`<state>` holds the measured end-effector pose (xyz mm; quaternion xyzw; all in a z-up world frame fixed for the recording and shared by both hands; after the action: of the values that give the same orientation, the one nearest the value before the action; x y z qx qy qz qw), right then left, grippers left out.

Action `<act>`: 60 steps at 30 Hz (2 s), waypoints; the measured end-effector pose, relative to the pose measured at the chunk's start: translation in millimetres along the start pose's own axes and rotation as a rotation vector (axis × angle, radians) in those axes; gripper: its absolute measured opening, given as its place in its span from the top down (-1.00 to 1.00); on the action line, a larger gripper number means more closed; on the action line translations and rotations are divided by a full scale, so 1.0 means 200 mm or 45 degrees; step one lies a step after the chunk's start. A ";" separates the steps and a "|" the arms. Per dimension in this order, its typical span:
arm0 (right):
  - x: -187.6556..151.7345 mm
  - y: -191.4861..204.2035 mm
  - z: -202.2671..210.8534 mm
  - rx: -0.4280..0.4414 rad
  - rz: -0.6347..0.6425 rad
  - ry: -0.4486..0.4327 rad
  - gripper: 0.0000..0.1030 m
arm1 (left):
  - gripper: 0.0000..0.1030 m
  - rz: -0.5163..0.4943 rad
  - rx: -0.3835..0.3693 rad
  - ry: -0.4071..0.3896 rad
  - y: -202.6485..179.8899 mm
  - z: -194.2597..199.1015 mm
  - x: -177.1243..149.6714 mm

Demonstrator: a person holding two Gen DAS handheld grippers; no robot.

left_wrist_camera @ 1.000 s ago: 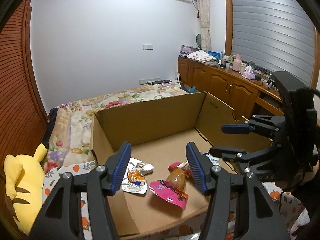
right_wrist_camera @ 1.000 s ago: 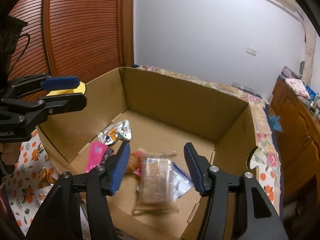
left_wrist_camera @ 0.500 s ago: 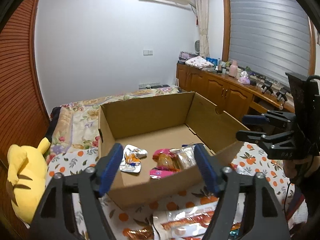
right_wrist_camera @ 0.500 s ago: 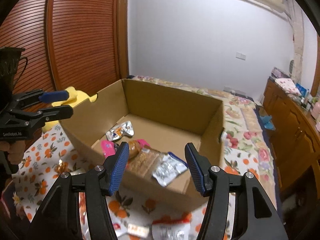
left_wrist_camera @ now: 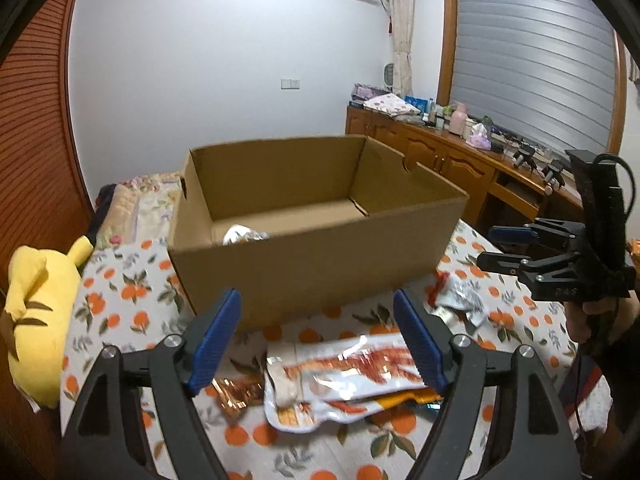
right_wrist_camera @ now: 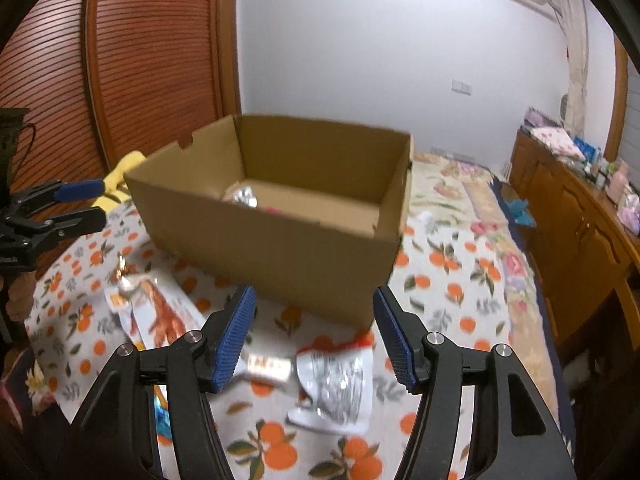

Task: Organize snacks
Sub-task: 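Move both tools back to the snacks on the bedspread, then grasp the white chicken-feet pouch with the left tool while the right tool grasps the white foil pouch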

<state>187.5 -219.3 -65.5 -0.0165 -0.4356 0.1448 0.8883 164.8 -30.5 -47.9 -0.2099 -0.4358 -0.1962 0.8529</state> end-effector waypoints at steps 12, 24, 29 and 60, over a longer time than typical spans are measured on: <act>-0.27 -0.07 -0.20 0.011 -0.051 0.190 -0.24 | -0.54 0.049 -0.031 0.080 -0.02 -0.10 -0.18; -0.32 -0.08 -0.30 0.036 -0.065 0.255 -0.30 | -0.54 0.075 -0.035 0.106 -0.01 -0.16 -0.21; -0.33 -0.07 -0.30 0.021 -0.048 0.251 -0.31 | -0.54 0.095 -0.041 0.128 0.01 -0.21 -0.22; -0.34 -0.06 -0.31 0.006 -0.036 0.253 -0.36 | -0.51 0.270 -0.116 0.254 0.16 -0.28 -0.36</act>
<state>199.9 -242.4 -154.8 -0.0226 -0.3453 0.1307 0.9291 178.8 -22.8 -143.8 -0.2725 -0.3149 -0.1446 0.8976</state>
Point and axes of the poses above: each gripper's, at about its wrist camera, not at the fingertips, and z roughly against the way its jaws point, y to its left, x to its top, the point moved 5 cm from there along -z, roughly the way its jaws point, and after that the axes turned 11 degrees about -x, right-handed, at the moved point
